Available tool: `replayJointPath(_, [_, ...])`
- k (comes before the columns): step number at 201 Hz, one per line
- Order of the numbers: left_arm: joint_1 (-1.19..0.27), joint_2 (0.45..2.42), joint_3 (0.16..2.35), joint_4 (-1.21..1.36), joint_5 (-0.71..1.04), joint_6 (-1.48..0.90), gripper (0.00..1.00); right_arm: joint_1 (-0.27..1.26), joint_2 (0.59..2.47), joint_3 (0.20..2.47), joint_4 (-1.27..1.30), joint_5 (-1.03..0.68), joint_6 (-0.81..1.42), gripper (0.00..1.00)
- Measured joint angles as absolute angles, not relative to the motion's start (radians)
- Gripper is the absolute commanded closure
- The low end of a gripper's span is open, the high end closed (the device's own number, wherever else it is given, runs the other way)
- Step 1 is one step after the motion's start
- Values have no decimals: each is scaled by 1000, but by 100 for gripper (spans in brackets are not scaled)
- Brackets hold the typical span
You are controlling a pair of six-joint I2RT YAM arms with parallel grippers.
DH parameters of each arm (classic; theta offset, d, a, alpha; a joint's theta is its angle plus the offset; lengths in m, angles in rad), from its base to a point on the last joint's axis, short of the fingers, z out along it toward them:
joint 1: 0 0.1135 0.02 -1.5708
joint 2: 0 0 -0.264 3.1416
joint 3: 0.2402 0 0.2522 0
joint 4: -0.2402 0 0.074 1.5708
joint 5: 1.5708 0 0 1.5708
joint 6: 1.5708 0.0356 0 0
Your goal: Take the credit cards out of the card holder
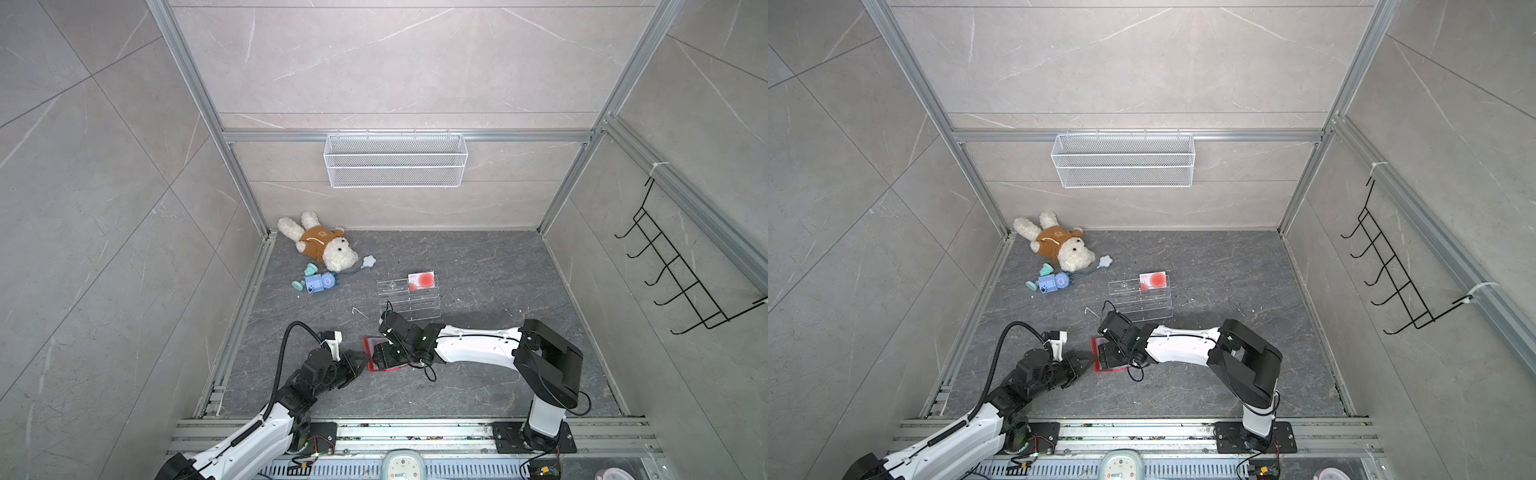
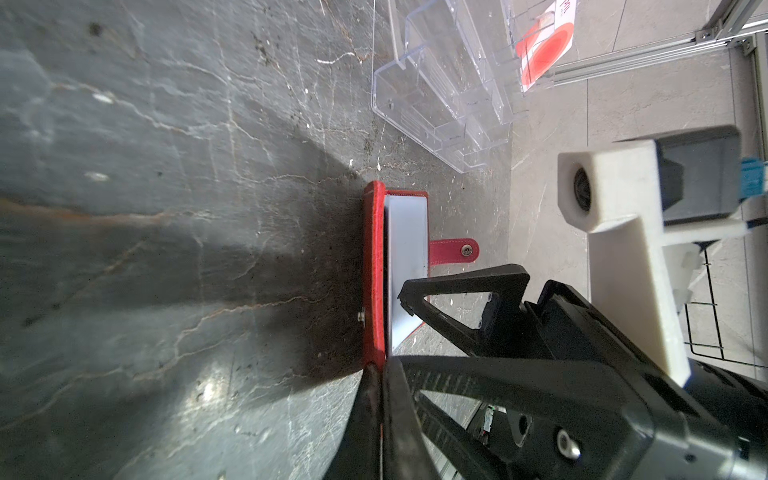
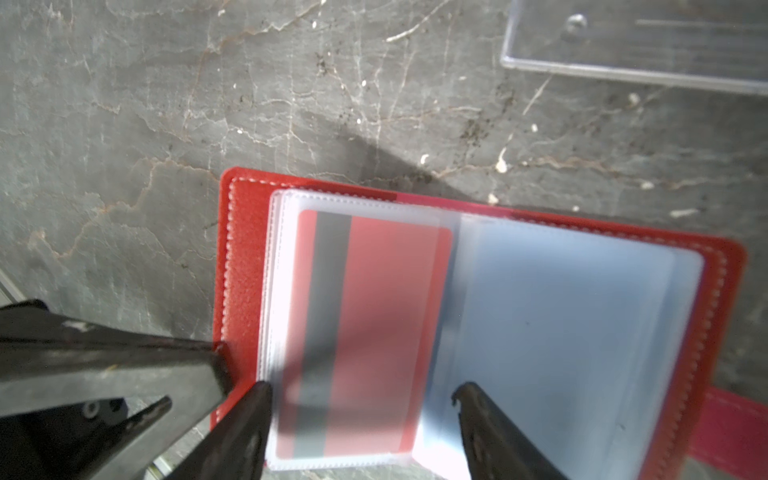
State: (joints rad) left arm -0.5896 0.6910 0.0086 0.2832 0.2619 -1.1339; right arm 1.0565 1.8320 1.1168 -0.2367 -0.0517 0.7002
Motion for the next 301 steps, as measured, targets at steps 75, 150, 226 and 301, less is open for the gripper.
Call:
replayJointPath(75, [-590,694,9,282,262,-1133,100,1059,1832,1119,-243,-32,699,37])
replayJointPath(150, [-590,722,9,273,263,-1119,100,1052,1791,1090,-242,-17,704,44])
replayJointPath(226, [-590,776,9,260,268,-1076,100,989,1744,1008,-244,17,707,46])
replayJointPath(301, [-590,952,89,241,296,-997,100,951,1661,915,-239,19,711,46])
